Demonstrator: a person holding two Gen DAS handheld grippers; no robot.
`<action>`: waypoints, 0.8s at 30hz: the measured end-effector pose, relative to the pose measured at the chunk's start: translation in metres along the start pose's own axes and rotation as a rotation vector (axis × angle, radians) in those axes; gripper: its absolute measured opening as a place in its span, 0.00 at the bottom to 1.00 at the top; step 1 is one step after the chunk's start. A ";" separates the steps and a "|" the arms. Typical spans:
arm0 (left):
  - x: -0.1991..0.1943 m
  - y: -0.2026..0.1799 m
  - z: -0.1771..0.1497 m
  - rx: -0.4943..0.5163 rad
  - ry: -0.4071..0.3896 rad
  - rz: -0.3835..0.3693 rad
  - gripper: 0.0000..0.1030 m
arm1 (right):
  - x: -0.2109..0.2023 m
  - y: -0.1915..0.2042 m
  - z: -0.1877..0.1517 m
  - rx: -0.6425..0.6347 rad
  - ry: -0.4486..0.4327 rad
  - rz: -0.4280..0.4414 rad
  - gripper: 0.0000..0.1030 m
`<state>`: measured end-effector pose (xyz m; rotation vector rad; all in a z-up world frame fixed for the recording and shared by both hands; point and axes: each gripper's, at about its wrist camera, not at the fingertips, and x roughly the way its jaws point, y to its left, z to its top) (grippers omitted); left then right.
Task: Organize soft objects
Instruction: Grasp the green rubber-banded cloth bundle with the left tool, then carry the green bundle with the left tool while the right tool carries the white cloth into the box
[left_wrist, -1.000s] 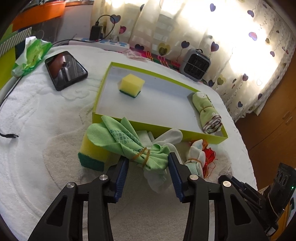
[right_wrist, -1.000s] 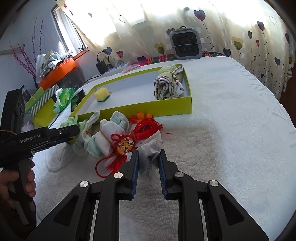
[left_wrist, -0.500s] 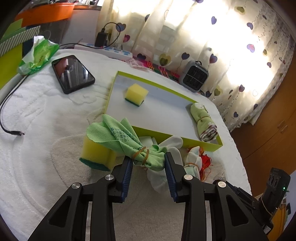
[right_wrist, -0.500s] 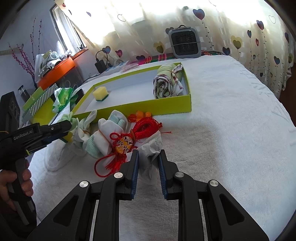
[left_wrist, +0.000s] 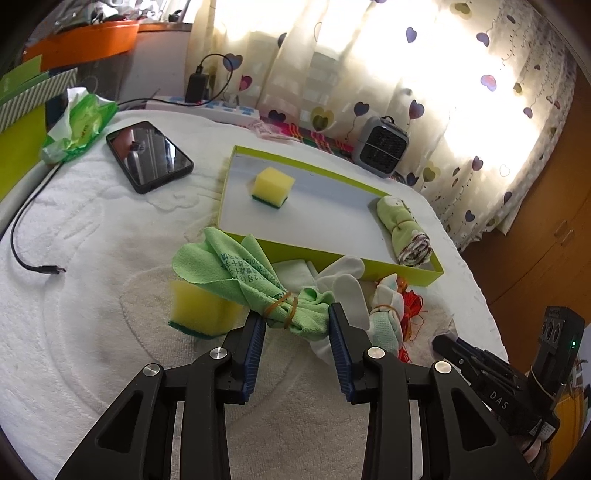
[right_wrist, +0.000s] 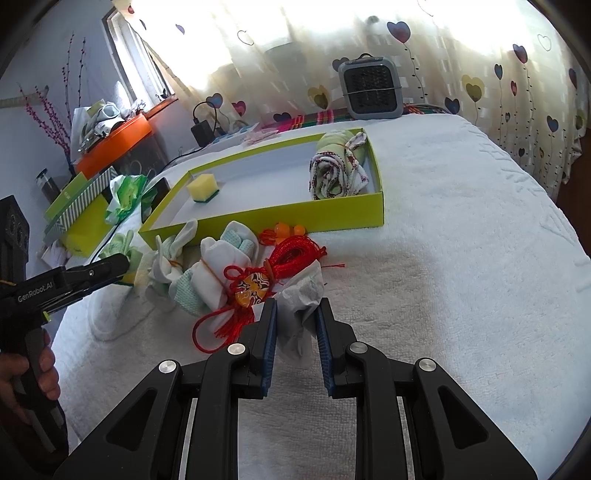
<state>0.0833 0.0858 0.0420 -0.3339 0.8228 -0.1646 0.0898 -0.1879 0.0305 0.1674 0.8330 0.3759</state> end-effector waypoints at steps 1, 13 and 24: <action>-0.001 0.000 0.001 0.002 -0.001 -0.002 0.32 | -0.001 0.001 0.001 -0.002 -0.002 -0.001 0.21; -0.016 -0.015 0.010 0.078 -0.042 -0.051 0.32 | -0.010 0.012 0.011 -0.031 -0.037 0.000 0.21; -0.015 -0.028 0.021 0.129 -0.043 -0.083 0.32 | -0.011 0.022 0.022 -0.064 -0.054 -0.001 0.21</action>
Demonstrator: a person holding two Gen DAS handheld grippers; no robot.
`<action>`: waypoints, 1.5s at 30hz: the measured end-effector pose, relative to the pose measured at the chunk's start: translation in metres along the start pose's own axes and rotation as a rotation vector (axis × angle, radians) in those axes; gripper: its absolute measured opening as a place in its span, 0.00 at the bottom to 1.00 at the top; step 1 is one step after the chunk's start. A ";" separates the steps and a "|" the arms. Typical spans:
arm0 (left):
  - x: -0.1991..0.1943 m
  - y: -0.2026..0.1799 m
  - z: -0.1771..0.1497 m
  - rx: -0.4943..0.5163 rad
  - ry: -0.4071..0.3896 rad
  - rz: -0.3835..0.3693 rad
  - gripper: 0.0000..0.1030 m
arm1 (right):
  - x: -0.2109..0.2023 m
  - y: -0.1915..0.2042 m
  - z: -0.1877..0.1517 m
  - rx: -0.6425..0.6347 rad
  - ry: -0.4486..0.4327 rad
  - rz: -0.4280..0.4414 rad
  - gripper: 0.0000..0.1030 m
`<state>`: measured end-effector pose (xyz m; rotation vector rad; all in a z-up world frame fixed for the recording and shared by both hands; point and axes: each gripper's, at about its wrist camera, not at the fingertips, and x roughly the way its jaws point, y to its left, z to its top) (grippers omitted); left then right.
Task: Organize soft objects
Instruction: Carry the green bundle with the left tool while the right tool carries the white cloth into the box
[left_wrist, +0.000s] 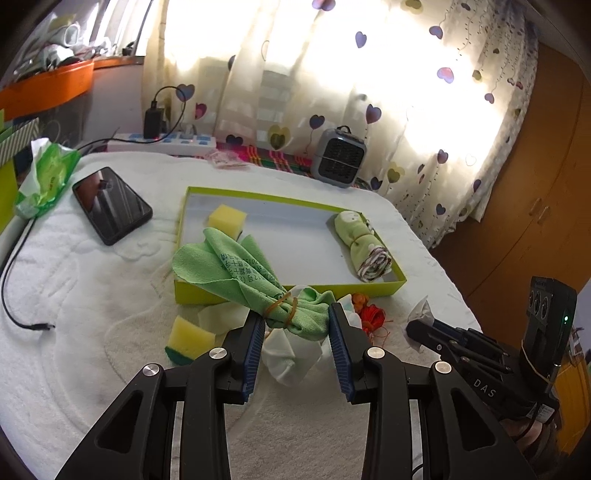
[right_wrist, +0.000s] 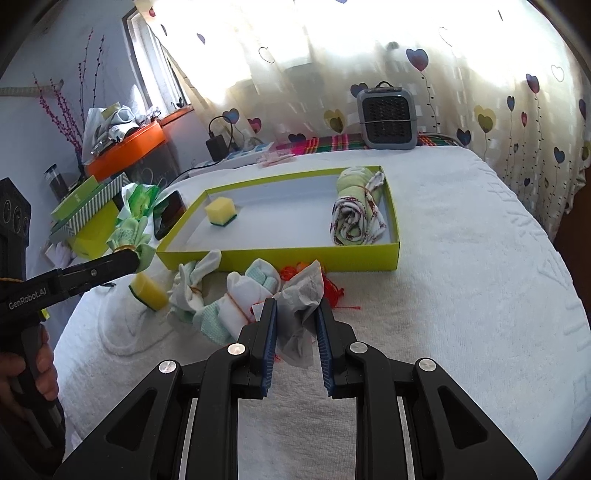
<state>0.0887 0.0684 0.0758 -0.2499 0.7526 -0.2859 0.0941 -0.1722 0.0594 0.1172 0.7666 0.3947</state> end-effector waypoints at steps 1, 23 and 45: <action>0.001 -0.001 0.001 0.005 0.001 0.000 0.32 | 0.000 0.001 0.002 -0.004 -0.003 0.000 0.21; 0.049 -0.007 0.051 0.063 0.046 -0.037 0.32 | 0.035 -0.001 0.053 -0.076 0.001 -0.016 0.21; 0.121 0.004 0.078 0.096 0.144 -0.044 0.32 | 0.094 -0.012 0.088 -0.111 0.058 -0.042 0.21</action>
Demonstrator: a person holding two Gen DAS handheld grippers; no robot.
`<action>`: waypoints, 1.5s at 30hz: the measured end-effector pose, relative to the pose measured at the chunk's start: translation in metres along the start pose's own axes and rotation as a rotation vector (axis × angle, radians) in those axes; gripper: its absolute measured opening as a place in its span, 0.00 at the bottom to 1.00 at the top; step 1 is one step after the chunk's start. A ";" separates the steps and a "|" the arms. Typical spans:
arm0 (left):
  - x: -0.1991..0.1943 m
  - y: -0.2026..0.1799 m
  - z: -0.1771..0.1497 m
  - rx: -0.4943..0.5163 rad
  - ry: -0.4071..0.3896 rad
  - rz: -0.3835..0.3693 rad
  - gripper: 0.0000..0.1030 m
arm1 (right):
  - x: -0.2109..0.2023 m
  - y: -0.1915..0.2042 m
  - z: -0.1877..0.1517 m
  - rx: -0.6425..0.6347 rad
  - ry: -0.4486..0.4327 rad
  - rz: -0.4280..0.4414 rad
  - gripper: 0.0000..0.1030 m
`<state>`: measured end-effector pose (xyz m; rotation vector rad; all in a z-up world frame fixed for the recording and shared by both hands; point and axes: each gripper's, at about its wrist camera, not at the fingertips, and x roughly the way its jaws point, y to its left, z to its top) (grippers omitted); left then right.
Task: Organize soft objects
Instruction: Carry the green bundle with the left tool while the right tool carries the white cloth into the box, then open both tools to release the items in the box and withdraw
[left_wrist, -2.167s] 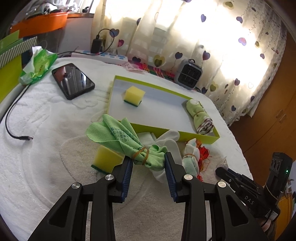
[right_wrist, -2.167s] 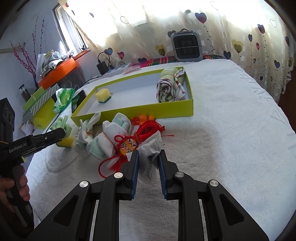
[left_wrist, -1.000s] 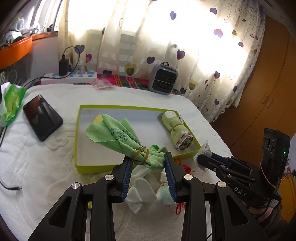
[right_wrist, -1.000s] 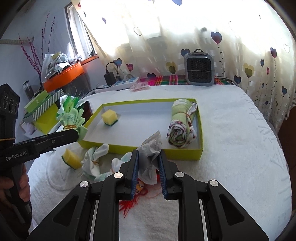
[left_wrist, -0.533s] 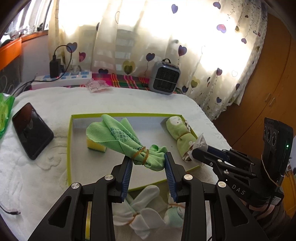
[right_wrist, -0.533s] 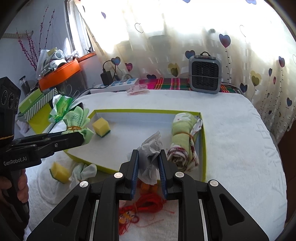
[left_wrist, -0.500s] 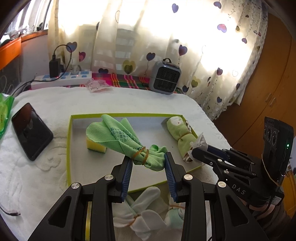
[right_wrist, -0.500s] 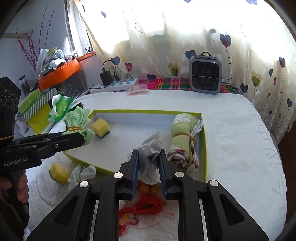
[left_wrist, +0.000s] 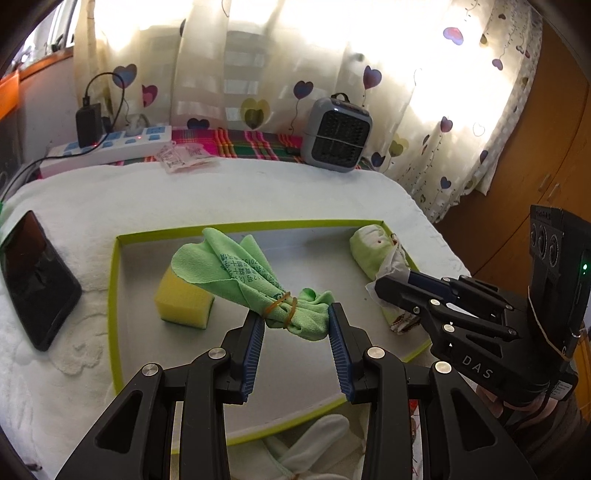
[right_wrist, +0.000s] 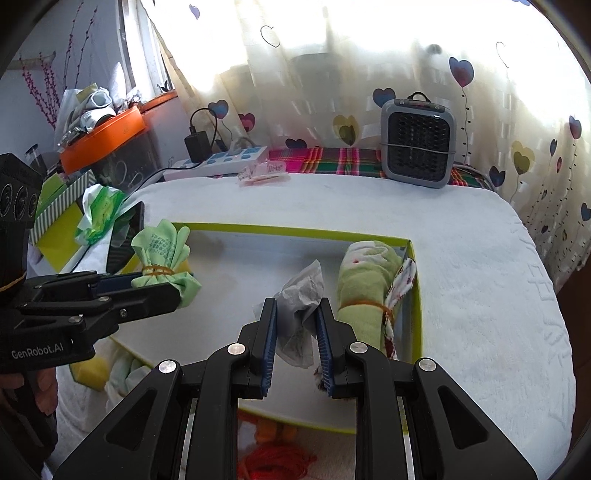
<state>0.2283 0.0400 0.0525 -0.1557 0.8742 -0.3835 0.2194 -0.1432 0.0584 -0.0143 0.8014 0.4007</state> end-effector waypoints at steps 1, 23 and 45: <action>0.003 0.000 0.001 0.004 0.005 0.003 0.32 | 0.002 0.000 0.001 -0.004 0.004 0.002 0.21; 0.042 0.004 0.005 0.031 0.097 0.039 0.32 | 0.043 0.000 0.016 -0.053 0.062 -0.026 0.21; 0.042 0.004 0.007 0.022 0.093 0.069 0.48 | 0.052 0.006 0.018 -0.084 0.061 -0.054 0.30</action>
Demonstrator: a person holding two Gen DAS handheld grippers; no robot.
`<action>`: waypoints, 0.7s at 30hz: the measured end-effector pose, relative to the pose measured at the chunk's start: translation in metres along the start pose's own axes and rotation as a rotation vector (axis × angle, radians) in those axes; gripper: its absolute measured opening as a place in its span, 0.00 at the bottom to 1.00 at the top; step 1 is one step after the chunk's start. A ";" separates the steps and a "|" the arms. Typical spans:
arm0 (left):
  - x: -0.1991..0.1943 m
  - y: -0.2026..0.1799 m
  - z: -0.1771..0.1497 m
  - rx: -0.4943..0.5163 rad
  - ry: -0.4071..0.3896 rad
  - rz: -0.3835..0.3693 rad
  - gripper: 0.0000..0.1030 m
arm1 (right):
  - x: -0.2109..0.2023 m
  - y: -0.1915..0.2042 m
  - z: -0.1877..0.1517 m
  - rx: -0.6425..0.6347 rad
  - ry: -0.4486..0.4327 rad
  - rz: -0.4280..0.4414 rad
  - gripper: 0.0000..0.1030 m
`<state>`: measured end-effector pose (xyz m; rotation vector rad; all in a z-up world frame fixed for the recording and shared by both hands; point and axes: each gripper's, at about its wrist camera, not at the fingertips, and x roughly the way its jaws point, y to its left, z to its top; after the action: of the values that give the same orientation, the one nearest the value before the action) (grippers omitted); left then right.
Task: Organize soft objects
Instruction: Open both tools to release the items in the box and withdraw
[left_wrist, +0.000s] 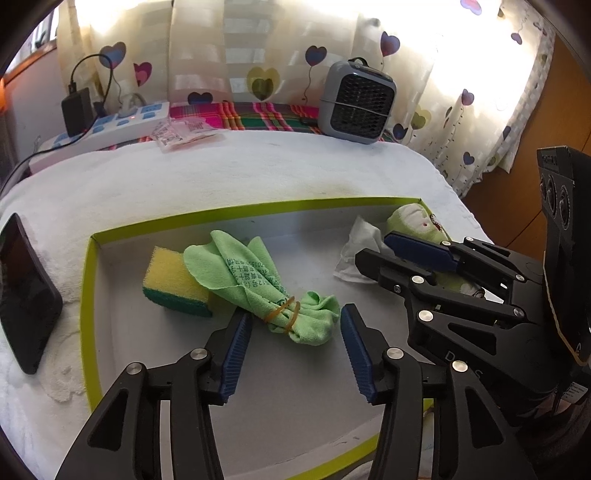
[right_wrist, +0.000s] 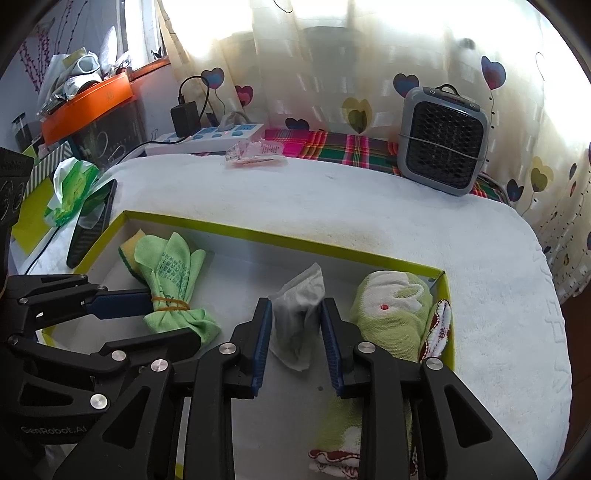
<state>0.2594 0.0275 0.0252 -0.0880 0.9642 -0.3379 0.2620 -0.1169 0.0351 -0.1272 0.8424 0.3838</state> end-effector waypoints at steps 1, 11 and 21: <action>0.000 0.000 0.000 -0.002 0.000 0.001 0.49 | 0.000 0.000 0.000 0.000 -0.001 0.002 0.33; -0.013 0.000 -0.005 -0.003 -0.017 0.002 0.50 | -0.006 0.001 -0.001 0.012 -0.015 0.005 0.40; -0.030 0.001 -0.014 -0.017 -0.038 0.042 0.50 | -0.027 0.004 -0.005 0.031 -0.056 0.003 0.40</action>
<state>0.2326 0.0388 0.0412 -0.0891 0.9305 -0.2889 0.2410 -0.1221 0.0519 -0.0855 0.7929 0.3756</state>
